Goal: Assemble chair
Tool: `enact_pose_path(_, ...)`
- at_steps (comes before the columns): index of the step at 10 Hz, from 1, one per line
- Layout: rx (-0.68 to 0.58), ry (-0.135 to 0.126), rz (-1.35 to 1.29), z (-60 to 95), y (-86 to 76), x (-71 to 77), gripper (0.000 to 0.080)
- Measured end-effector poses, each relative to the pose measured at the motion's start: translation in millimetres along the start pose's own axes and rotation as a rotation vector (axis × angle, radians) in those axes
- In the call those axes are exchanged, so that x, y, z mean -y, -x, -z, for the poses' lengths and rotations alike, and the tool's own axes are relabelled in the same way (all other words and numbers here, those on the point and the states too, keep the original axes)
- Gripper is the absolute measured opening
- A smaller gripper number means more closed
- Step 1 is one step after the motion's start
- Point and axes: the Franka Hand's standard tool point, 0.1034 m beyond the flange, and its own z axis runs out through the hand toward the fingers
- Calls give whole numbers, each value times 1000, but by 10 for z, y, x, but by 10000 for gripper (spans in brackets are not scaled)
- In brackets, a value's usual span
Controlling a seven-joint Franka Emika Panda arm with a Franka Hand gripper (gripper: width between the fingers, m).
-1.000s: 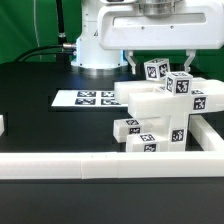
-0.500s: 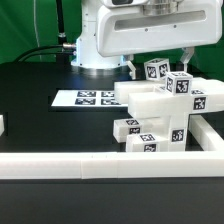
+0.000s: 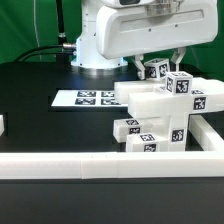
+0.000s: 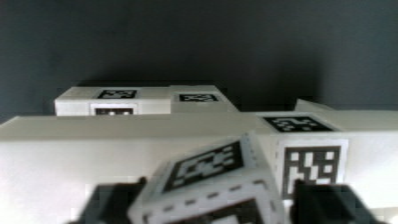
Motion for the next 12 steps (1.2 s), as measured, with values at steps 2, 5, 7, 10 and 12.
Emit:
enact_pose_path(2, -1, 0, -35, 1, 1, 0, 266)
enact_pose_path(5, -31, 3, -277, -9, 52, 16, 266)
enact_pose_path(7, -63, -4, -457, -6, 52, 11, 266)
enact_pose_path(10, -62, -11, -638, -6, 51, 13, 268)
enact_pose_path(12, -59, -34, -866, -12, 78, 17, 268)
